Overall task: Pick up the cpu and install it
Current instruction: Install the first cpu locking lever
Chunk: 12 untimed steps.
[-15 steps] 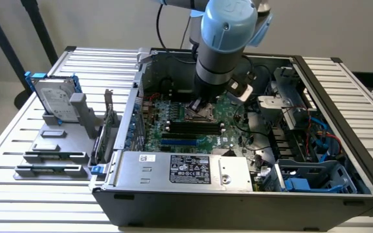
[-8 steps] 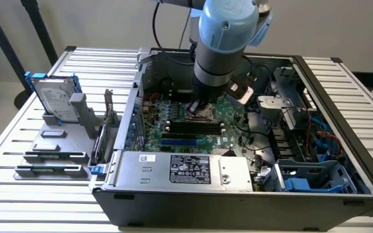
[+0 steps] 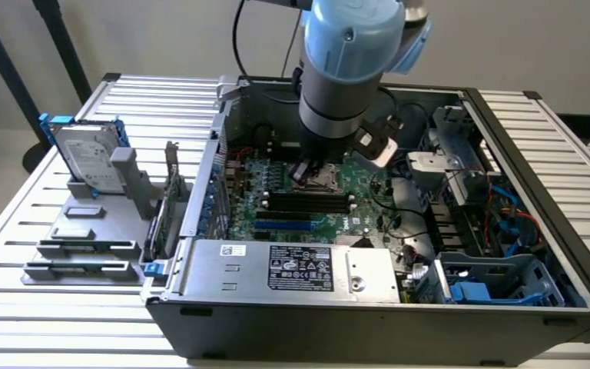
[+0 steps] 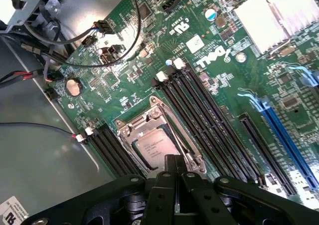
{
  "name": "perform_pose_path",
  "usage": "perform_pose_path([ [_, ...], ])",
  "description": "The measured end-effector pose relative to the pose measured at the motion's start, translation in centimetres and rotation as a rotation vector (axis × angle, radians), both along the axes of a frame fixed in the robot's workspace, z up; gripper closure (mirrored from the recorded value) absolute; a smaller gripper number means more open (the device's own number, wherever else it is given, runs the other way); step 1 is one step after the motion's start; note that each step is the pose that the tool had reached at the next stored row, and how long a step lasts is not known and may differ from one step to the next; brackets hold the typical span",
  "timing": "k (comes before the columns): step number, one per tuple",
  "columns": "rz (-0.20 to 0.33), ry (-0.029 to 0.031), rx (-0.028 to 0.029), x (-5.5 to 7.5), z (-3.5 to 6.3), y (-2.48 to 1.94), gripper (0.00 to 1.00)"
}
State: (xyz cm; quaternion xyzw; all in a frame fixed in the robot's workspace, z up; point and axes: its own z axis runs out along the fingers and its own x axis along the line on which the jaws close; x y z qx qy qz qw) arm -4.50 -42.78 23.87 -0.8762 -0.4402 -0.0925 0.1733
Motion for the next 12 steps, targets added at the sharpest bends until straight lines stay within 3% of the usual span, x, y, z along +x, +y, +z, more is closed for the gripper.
perform_pose_path([
  [7,-0.001,0.0126,0.0118,-0.9,0.58,-0.51,0.89],
  [10,-0.003,0.0238,0.0168,-1.0,0.71,-0.61,0.89],
  [12,-0.005,0.0335,0.0173,-1.2,0.71,-0.67,0.89],
])
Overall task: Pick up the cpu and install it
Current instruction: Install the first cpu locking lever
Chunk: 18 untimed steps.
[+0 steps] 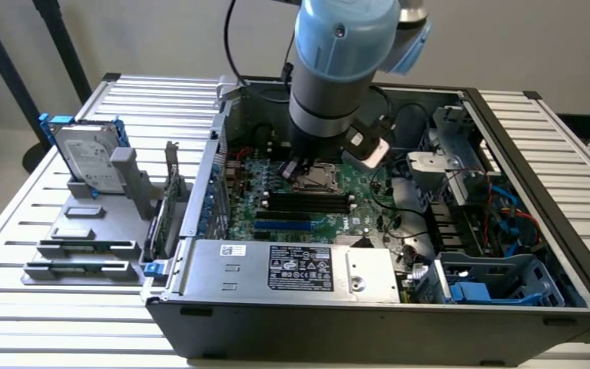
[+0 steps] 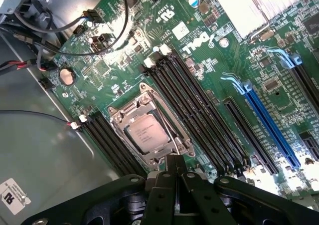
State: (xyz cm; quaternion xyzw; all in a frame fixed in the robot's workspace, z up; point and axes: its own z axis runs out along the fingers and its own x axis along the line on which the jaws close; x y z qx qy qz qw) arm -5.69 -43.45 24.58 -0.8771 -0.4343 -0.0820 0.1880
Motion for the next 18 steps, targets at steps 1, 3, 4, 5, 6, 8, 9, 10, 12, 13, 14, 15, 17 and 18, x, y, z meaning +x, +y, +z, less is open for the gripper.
perform_pose_path([
  [1,-0.001,0.0049,0.0,-0.1,0.0,-0.02,0.89],
  [3,-0.002,0.0108,-0.0001,-0.4,-0.05,-0.04,0.89],
  [4,-0.002,0.0133,-0.0002,-0.6,-0.09,-0.06,0.89],
  [5,-0.002,0.0159,-0.0002,-0.7,-0.15,-0.07,0.89],
  [6,-0.003,0.0165,0.0,-0.8,-0.24,-0.08,0.89],
  [8,-0.003,0.0165,-0.0002,-1.0,-0.5,-0.08,0.89],
  [9,-0.003,0.0165,-0.0001,-1.0,-0.65,-0.08,0.89],
  [10,-0.003,0.0165,-0.0001,-1.1,-0.79,-0.08,0.89],
  [12,-0.003,0.0165,-0.0002,-1.2,-1.06,-0.08,0.89],
  [13,-0.003,0.0165,0.0,-1.2,-1.18,-0.07,0.89],
  [14,-0.003,0.0165,-0.0002,-1.3,-1.29,-0.07,0.89],
  [15,-0.003,0.0165,-0.0002,-1.4,-1.41,-0.07,0.89],
  [17,-0.003,0.0165,-0.0002,-1.6,-1.67,-0.03,0.89],
  [18,-0.003,0.0165,-0.0002,-1.8,-1.8,0.01,0.89],
])
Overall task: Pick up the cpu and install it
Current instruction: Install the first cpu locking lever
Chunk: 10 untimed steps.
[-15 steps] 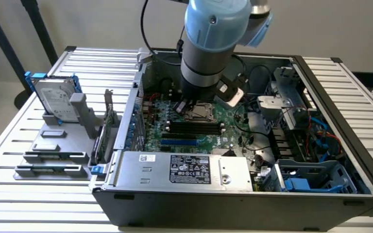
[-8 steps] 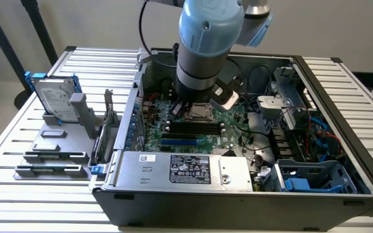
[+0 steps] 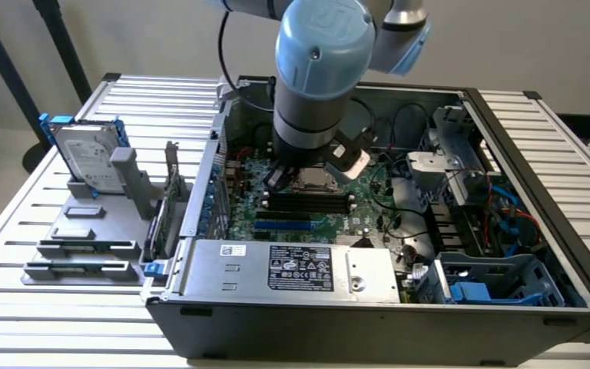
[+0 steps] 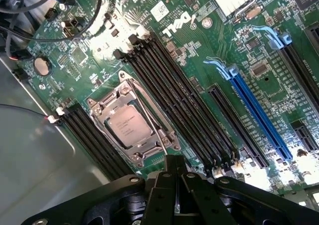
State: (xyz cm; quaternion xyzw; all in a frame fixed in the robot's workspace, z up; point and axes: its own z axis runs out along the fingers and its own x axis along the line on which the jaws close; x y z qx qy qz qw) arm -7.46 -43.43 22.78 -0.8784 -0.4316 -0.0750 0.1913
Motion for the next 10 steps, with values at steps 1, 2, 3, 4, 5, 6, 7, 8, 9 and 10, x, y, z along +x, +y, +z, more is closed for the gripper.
perform_pose_path([
  [1,0.0,0.0,0.0001,-0.1,-0.14,0.05,0.89],
  [2,0.0,0.0,0.0001,-0.3,-0.31,0.09,0.89],
  [3,0.0,0.0,0.0001,-0.3,-0.48,0.14,0.89],
  [4,0.0,-0.0003,0.0001,-0.3,-0.64,0.18,0.89],
  [5,0.0,-0.0012,0.0002,-0.3,-0.78,0.24,0.89],
  [6,0.0,-0.0023,0.0001,-0.3,-0.89,0.31,0.89],
  [7,0.0,-0.0033,0.0002,-0.3,-1.01,0.36,0.89],
  [8,0.0,-0.0041,0.0002,-0.3,-1.12,0.42,0.89],
  [9,0.0,-0.005,0.0004,-0.3,-1.24,0.49,0.89],
  [10,0.0,-0.0059,0.0006,-0.3,-1.37,0.54,0.89],
])
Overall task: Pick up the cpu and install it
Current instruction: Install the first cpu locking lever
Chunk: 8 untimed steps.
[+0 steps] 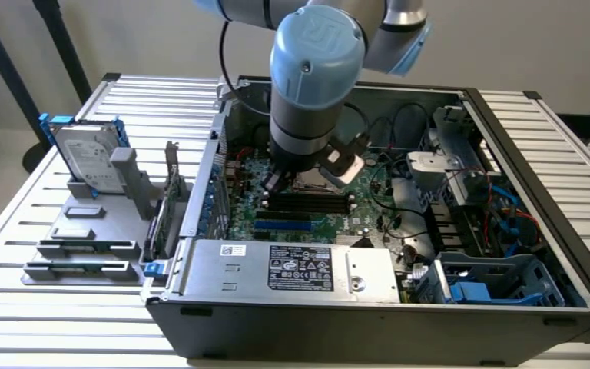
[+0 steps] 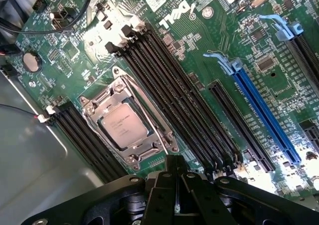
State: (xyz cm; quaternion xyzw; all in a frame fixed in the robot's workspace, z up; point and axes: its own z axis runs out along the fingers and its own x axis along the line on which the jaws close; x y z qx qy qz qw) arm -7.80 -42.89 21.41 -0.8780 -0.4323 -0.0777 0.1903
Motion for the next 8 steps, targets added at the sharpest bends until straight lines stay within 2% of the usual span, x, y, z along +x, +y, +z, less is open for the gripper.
perform_pose_path([
  [8,0.0,-0.0066,0.0,-0.33,-1.11,0.57,0.89],
])
